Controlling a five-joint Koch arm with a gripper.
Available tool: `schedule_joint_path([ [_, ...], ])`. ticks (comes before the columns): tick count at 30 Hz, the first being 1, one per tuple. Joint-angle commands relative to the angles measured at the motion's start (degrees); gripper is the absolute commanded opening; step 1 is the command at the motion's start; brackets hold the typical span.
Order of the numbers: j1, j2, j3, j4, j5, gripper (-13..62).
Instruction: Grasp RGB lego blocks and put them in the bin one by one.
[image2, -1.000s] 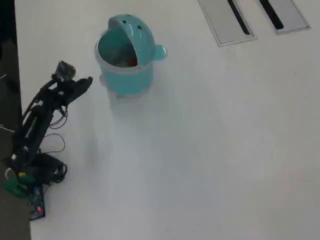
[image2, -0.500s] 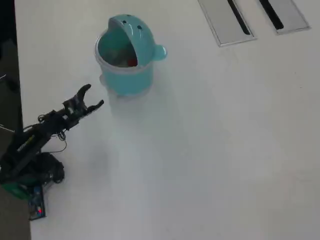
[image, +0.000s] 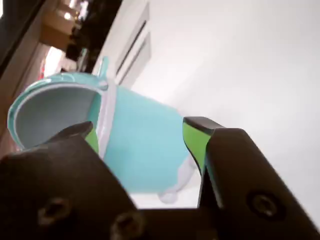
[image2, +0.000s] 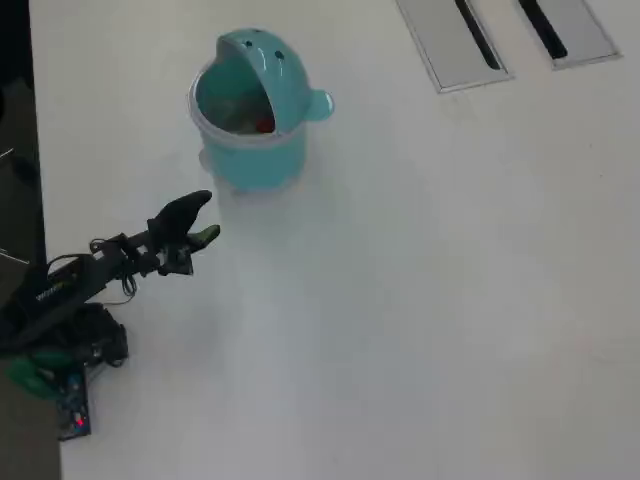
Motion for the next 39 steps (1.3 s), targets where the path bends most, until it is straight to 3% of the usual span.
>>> schedule_joint_path([
  [1,1.5,4.0,-1.6,-5.6,5.9,31.8],
  [13,10.4,4.3,7.0,-13.4,21.4,32.5],
  [39,11.8,4.3,34.4,-29.3,22.9,32.5],
])
